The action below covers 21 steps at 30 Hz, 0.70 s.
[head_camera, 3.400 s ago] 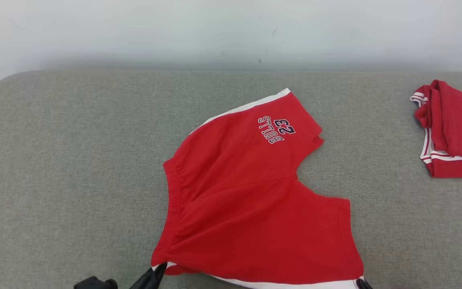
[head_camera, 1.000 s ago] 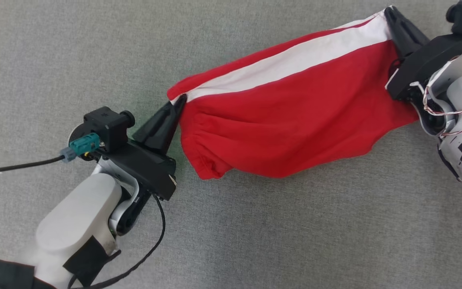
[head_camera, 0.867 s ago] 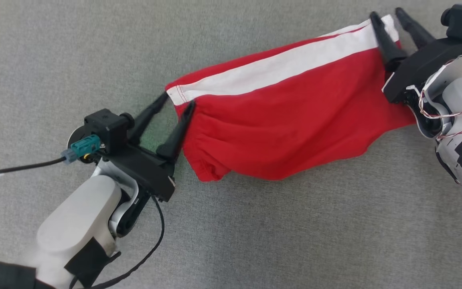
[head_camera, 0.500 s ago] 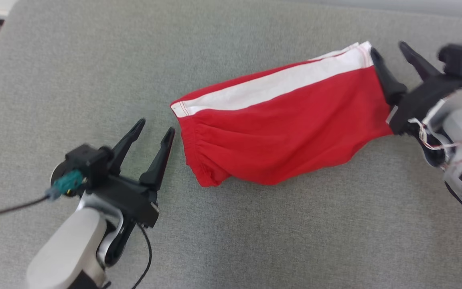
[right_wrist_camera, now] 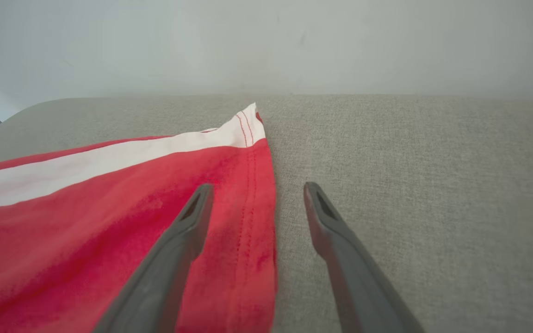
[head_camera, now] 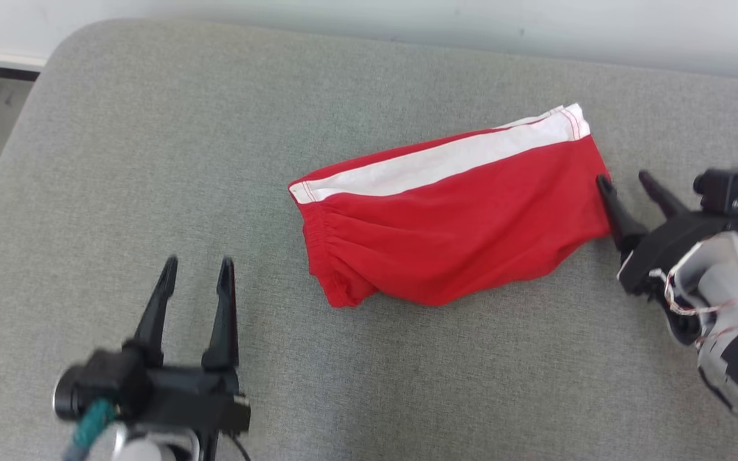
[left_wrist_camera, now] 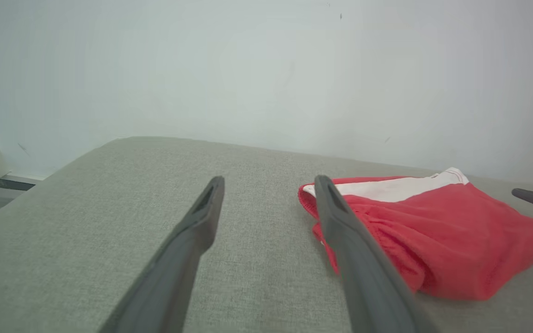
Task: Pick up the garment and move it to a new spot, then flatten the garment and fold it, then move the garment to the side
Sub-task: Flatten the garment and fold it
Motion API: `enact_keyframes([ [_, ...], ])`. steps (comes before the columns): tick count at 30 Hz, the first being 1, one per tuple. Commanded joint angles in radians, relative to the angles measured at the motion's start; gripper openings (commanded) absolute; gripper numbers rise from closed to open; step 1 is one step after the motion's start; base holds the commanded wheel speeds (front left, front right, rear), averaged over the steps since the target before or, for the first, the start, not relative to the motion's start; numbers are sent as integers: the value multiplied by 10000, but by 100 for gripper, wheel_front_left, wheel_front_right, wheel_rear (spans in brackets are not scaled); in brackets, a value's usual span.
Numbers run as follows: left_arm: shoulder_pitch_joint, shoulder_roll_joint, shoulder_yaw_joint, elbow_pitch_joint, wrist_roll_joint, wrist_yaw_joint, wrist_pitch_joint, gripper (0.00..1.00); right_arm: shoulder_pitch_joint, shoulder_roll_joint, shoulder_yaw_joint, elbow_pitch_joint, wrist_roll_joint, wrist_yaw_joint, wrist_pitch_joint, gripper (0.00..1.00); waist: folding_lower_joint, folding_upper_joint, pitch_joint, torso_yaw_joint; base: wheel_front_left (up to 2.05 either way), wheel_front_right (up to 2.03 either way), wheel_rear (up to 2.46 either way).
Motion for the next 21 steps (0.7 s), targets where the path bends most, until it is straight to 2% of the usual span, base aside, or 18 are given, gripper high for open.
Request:
enact_keyframes([
  [1, 353, -230, 234, -193, 327, -71, -13, 100, 248, 101, -83, 64, 82, 9, -47, 100, 2, 1, -97, 31, 0, 0, 0],
  [6, 1532, -889, 1096, -385, 1117, -248, -13, 100, 665, 348, -163, 468, -169, 9, -31, 100, 2, 1, -314, 194, 0, 0, 0],
  [9, 1756, -941, 1115, -227, 1247, -390, -13, 100, 734, 466, -40, 817, -161, 9, 10, 100, 2, 1, -373, 305, 0, 0, 0],
  [17, 1843, -958, 1139, -195, 763, -354, -13, 100, 644, 871, 224, 1526, 28, 9, 532, 100, 2, 1, -407, 561, 0, 0, 0],
  [18, 1852, -959, 1121, -179, 753, -351, -13, 100, 634, 900, 247, 1555, 62, 9, 542, 55, 2, 1, -415, 574, 0, 0, 0],
  [19, 1858, -959, 1105, -149, 743, -345, -13, 100, 637, 925, 273, 1584, 88, 9, 554, 15, 2, 1, -436, 580, 0, 0, 0],
  [20, 1873, -958, 1102, -121, 749, -340, -13, 100, 662, 956, 301, 1604, 106, 9, 565, 0, 2, 1, -475, 575, 0, 0, 0],
  [21, 1898, -957, 1103, -93, 752, -337, -13, 100, 691, 978, 312, 1612, 140, 9, 550, 0, 2, 1, -519, 564, 0, 0, 0],
])
